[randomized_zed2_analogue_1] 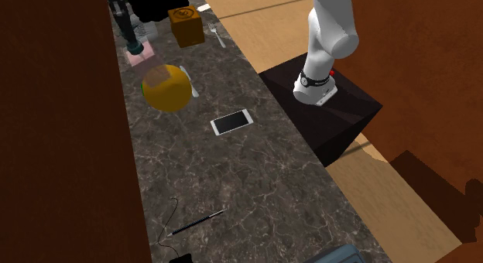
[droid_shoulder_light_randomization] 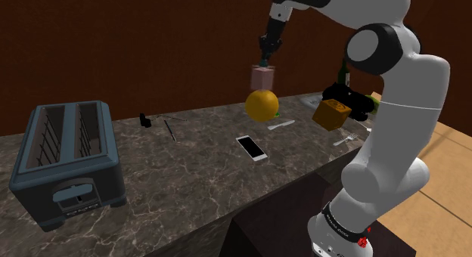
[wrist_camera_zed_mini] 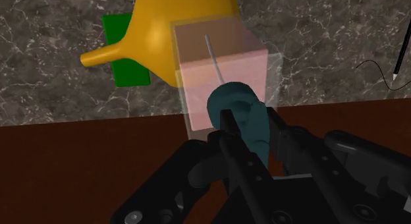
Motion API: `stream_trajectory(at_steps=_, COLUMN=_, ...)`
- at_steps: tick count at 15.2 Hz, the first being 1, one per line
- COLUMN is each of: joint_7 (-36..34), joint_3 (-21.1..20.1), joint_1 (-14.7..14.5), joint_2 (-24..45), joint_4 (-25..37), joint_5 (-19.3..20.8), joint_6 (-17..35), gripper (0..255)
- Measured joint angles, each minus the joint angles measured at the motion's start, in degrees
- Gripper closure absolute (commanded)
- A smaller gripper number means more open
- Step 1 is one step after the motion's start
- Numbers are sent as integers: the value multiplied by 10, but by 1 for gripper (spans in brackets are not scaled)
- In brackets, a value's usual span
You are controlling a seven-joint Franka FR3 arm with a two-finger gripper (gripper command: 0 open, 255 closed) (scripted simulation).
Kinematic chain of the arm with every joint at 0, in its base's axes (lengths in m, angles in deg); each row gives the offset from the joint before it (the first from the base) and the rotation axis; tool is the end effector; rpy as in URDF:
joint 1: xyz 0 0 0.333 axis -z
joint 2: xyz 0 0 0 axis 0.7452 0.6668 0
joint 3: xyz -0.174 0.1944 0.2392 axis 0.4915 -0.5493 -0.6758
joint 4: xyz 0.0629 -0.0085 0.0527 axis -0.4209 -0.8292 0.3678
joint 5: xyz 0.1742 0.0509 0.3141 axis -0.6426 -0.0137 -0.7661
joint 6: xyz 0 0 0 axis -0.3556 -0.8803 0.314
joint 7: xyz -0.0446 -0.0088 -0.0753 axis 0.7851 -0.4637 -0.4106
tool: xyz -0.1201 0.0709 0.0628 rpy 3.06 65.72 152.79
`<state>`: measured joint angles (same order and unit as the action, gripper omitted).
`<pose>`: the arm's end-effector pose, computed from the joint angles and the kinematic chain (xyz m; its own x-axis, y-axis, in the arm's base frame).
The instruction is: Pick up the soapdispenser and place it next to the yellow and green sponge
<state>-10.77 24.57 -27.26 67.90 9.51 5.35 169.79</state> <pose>0.6175 -0.1831 0.5760 0.9898 -0.1382 0.0335 -0.1370 -0.9900 -0.0339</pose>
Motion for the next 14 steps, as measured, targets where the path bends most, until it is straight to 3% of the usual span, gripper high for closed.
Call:
stream_trajectory(at_steps=4, joint_7=1, joint_3=0, joint_1=1, joint_2=-15, joint_4=-41, joint_5=-1, joint_6=75, gripper=255)
stream_trajectory(at_steps=8, joint_7=-3, joint_3=-2, joint_1=-2, joint_2=-13, joint_4=-75, joint_5=0, joint_6=187, gripper=255)
stream_trajectory(at_steps=9, joint_7=-2, joint_3=-2, joint_1=-2, joint_2=-5, joint_4=-72, joint_5=1, joint_6=192, gripper=255)
stream_trajectory(at_steps=11, joint_7=-3, joint_3=-1, joint_1=-1, joint_2=-13, joint_4=-108, joint_5=1, joint_6=127, gripper=255)
stream_trajectory(at_steps=13, joint_7=2, joint_3=0, joint_1=3, joint_2=-11, joint_4=-128, joint_5=-1, joint_6=113, gripper=255)
stream_trajectory(at_steps=14, joint_7=2, joint_3=0, joint_1=3, joint_2=-11, joint_4=-128, joint_5=-1, joint_6=112, gripper=0)
